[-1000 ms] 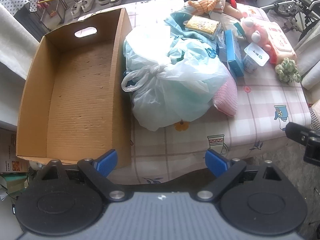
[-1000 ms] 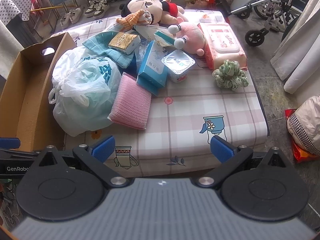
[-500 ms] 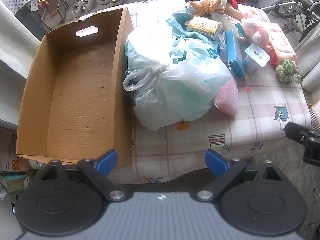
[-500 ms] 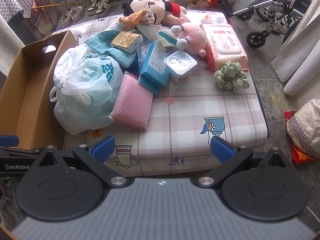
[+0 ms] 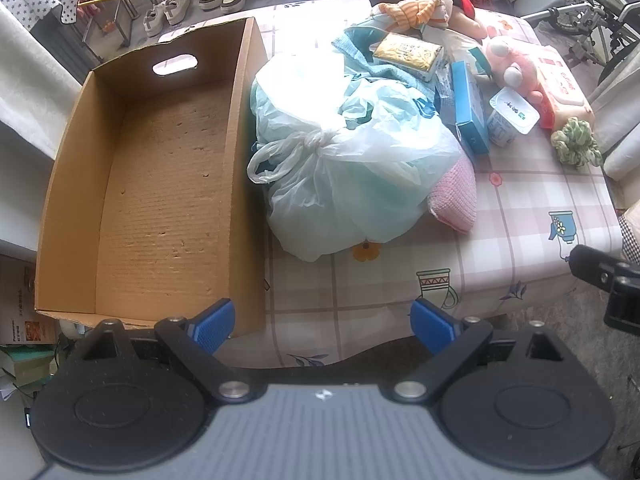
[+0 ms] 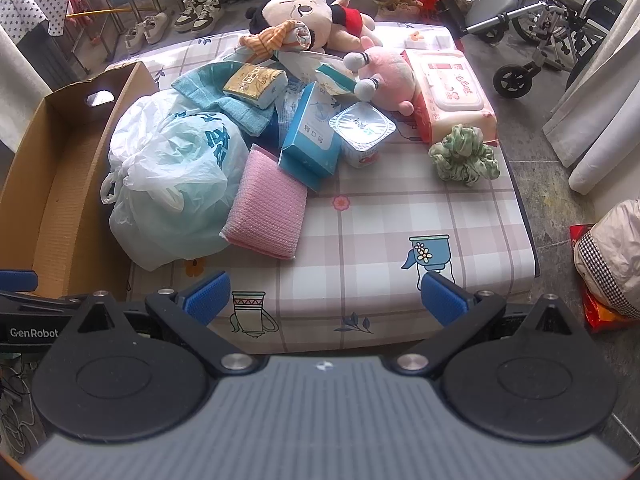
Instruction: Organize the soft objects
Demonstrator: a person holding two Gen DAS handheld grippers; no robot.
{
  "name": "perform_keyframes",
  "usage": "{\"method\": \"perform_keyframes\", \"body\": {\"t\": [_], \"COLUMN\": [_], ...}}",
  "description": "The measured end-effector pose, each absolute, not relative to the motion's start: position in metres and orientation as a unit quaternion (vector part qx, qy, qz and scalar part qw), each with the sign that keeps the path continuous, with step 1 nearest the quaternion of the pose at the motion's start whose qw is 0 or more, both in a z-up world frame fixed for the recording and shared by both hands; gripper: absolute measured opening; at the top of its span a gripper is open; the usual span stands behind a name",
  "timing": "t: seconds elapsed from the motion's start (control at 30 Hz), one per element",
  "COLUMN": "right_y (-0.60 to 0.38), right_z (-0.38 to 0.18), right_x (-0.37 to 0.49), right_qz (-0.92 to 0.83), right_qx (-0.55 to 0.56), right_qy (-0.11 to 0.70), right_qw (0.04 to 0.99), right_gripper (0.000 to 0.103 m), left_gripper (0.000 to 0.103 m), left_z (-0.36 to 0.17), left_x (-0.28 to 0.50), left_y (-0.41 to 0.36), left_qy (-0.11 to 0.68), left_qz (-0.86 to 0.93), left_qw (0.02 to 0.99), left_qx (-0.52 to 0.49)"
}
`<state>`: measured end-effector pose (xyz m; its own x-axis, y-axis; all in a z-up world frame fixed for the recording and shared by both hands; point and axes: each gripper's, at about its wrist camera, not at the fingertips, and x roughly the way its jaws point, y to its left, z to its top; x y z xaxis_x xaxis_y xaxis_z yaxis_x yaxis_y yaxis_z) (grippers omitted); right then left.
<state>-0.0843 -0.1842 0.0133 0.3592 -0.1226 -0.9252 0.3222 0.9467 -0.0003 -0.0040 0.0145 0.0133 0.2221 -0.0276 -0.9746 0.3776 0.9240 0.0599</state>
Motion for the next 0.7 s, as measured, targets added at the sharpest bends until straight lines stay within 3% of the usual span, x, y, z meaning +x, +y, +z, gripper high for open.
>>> {"method": "perform_keyframes", "body": {"t": [0.7], "right_y": [-0.194], "right_z": [0.018], "right_x": [-0.084], "right_qz": [-0.142], "right_qx": [0.092], "right_qy": [0.539], "right_qw": [0.825], "right_gripper": [0.102], "left_gripper": [0.095], "left_z": [0.019], "left_x": [0.000], "left_y": [0.002], "left_qy": [0.602], "left_qz": [-0.143], "left_qw": [0.771], "left_qx": [0.152]}}
